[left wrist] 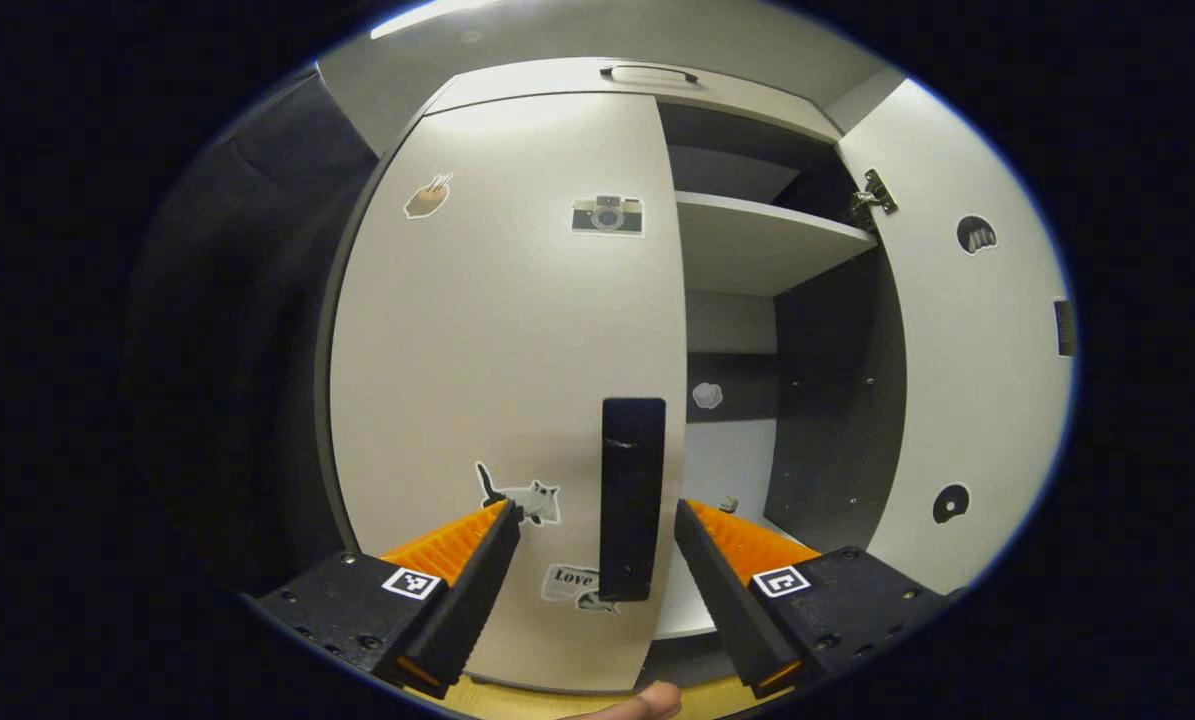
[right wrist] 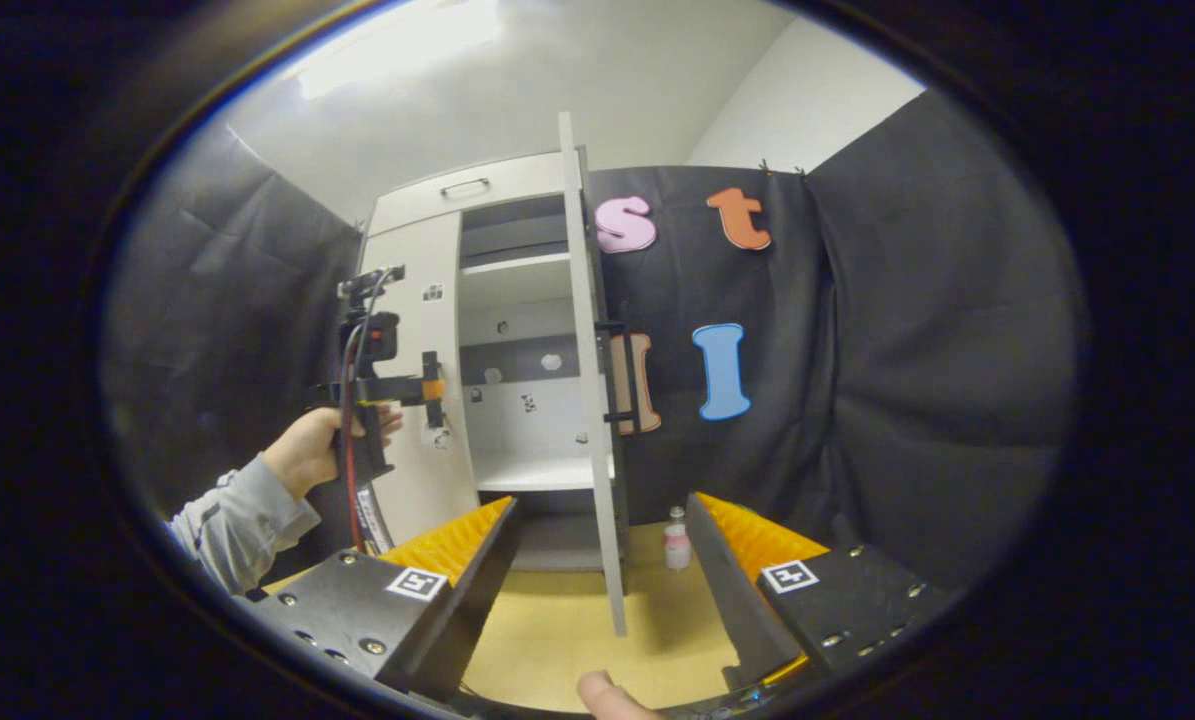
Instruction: Open the right door of the double-door shoe cabinet with the right hand, and open the left door with the left hand.
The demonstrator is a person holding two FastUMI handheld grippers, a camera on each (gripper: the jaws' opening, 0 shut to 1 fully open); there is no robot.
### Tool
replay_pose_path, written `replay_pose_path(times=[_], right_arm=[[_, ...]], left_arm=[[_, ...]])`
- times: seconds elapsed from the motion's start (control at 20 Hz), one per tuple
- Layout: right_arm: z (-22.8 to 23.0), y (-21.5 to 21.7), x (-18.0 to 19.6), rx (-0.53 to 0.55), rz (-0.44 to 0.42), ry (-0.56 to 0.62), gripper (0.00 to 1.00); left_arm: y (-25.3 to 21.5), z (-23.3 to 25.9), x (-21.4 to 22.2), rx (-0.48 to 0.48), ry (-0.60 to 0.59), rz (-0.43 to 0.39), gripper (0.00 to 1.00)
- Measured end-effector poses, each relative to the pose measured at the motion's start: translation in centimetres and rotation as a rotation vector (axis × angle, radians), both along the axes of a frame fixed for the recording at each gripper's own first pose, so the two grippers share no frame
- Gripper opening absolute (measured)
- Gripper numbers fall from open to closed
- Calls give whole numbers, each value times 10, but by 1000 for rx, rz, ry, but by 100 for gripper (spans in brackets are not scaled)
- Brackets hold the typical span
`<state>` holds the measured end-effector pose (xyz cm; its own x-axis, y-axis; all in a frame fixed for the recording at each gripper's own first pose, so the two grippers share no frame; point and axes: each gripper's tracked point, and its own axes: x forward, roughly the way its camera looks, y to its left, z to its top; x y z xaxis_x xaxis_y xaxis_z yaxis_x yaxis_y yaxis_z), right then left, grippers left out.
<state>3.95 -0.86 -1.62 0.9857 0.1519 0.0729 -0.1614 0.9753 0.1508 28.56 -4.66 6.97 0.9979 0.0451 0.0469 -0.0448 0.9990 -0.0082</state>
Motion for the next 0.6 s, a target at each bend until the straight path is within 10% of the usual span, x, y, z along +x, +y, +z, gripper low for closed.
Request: replay_pose_path(times=[0.2,0.6], right_arm=[[2,2,-18,5,-3,-33,98],[-13,11,-27,21,4,-6,98]], left_arm=[[0,2,12,31,9,2,99],[-13,-5,25,17,39,-15,67]])
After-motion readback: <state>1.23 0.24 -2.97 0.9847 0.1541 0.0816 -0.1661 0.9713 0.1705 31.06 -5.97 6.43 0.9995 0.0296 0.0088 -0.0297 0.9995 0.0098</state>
